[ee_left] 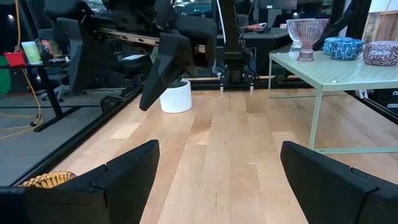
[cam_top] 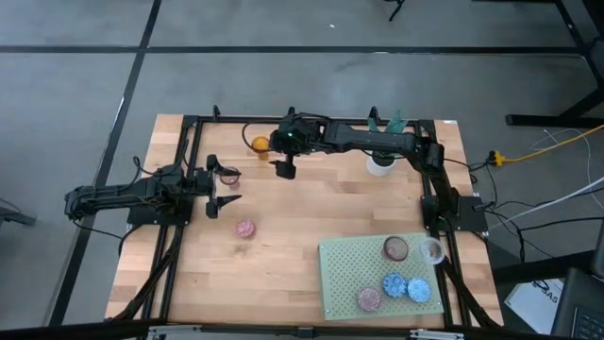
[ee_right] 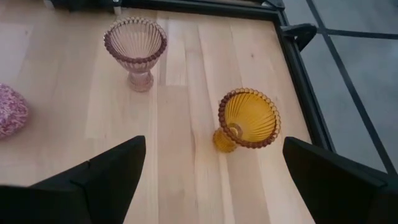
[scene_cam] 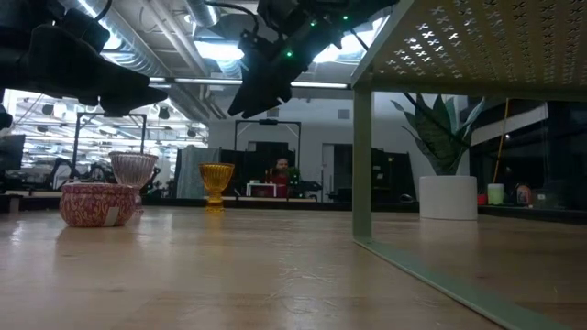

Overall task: Pick & Place candle stick holders
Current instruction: Move the brown glass candle holder to the center of the table

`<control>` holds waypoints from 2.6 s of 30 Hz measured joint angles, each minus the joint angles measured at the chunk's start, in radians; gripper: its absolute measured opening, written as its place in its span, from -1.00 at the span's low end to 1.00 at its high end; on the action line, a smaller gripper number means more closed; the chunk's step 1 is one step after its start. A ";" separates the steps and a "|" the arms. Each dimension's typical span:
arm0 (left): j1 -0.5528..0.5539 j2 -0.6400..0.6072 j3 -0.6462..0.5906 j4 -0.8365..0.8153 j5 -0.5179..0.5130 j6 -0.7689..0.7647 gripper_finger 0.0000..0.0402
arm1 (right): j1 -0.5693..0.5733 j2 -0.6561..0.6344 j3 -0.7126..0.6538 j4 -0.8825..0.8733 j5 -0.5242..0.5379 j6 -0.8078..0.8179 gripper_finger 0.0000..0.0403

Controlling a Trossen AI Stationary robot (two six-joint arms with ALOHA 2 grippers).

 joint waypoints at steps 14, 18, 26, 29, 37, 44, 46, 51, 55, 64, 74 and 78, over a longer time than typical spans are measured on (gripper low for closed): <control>0.000 0.000 -0.001 0.145 -0.003 -0.184 0.66 | 0.000 -0.002 0.000 0.035 -0.043 0.057 0.90; 0.000 0.000 0.000 0.340 -0.012 -0.403 0.66 | -0.017 -0.014 0.000 -0.044 -0.178 0.104 0.90; 0.000 0.005 0.000 0.443 -0.055 -0.560 0.66 | -0.066 -0.100 0.001 -0.189 -0.345 0.071 0.90; 0.000 0.025 0.000 0.465 -0.055 -0.598 0.66 | -0.061 -0.146 0.001 -0.254 -0.307 0.008 0.90; 0.000 0.259 0.200 0.299 0.067 -0.539 0.66 | -0.069 -0.277 0.000 -0.522 -0.417 -0.104 0.90; 0.000 0.579 0.473 0.150 0.079 -0.409 0.66 | -0.007 -0.400 0.000 -0.600 -0.373 -0.014 0.90; 0.000 0.659 0.553 0.076 0.085 -0.380 0.66 | 0.027 -0.437 0.000 -0.600 -0.340 0.009 0.90; 0.012 0.811 0.758 -0.156 0.074 -0.272 0.66 | 0.097 -0.534 -0.041 -0.587 -0.335 0.029 0.90; 0.056 0.891 0.892 -0.274 0.066 -0.251 0.66 | 0.130 -0.681 -0.253 -0.443 -0.340 0.128 0.90; 0.152 0.966 1.047 -0.351 0.105 -0.213 0.66 | 0.148 -1.110 -0.911 0.242 -0.336 0.333 0.90; 0.272 1.008 1.052 -0.351 0.242 -0.035 0.66 | 0.148 -1.443 -1.401 0.799 -0.336 0.400 0.90; 0.312 1.031 1.052 -0.309 0.204 -0.075 0.66 | 0.148 -1.542 -1.532 0.899 -0.281 0.423 0.90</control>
